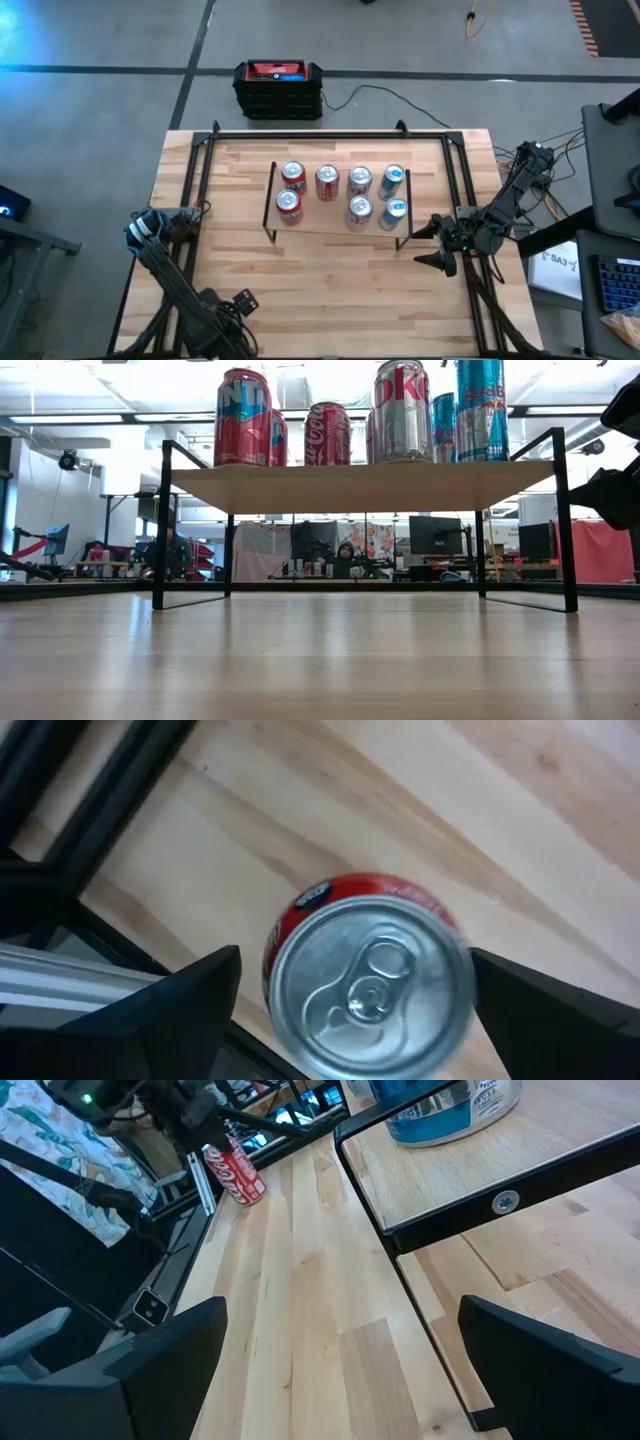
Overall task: Place canned beverage on shelf
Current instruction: Put the red white soda can on the shelf aligned with the other red white soda can
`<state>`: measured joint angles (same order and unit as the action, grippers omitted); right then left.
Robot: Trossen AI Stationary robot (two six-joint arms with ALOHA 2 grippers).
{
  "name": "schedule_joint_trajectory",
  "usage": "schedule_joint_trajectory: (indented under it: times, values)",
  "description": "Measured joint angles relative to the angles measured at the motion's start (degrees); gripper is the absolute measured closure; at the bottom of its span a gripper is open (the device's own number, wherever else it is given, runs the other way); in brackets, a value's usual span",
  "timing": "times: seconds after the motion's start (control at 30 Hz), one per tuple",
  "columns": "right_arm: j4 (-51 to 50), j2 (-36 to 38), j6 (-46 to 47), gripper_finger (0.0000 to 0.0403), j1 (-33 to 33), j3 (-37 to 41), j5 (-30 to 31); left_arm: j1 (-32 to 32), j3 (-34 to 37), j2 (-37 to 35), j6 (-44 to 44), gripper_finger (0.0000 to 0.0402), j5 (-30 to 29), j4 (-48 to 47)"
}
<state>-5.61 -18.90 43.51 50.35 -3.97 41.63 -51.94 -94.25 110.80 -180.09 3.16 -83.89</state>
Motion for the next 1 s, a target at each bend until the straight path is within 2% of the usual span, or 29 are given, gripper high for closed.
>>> schedule_joint_trajectory:
  times: [0.13, 0.37, 0.57, 0.83, 1.0]
  values:
    - [0.0, 0.0, 0.0, 0.0019, 0.0, 0.0, 0.0, 0.0, 3.5, 0.0, 0.0, 0.0046, -0.3, 4.9]
    - [0.0, 0.0, 0.0, 0.0019, 0.0, 0.0, 0.0, 0.0, 4.3, 0.0, 0.0, 0.0056, -1.3, 6.2]
    - [0.0, 0.0, 0.0, 0.0019, 0.0, 0.0, 0.0, 0.1, 4.5, -0.2, 0.0, 0.0116, -1.6, 6.4]
    - [0.0, 0.0, 0.0, 0.0019, 0.0, 0.0, 0.0, 0.2, 4.3, -0.2, 0.3, 0.0116, -4.1, 6.8]
    - [0.0, 0.0, 0.0, 0.0019, 0.0, 0.0, 0.0, 0.8, 4.0, -0.2, 5.7, 0.0116, -8.2, 8.2]
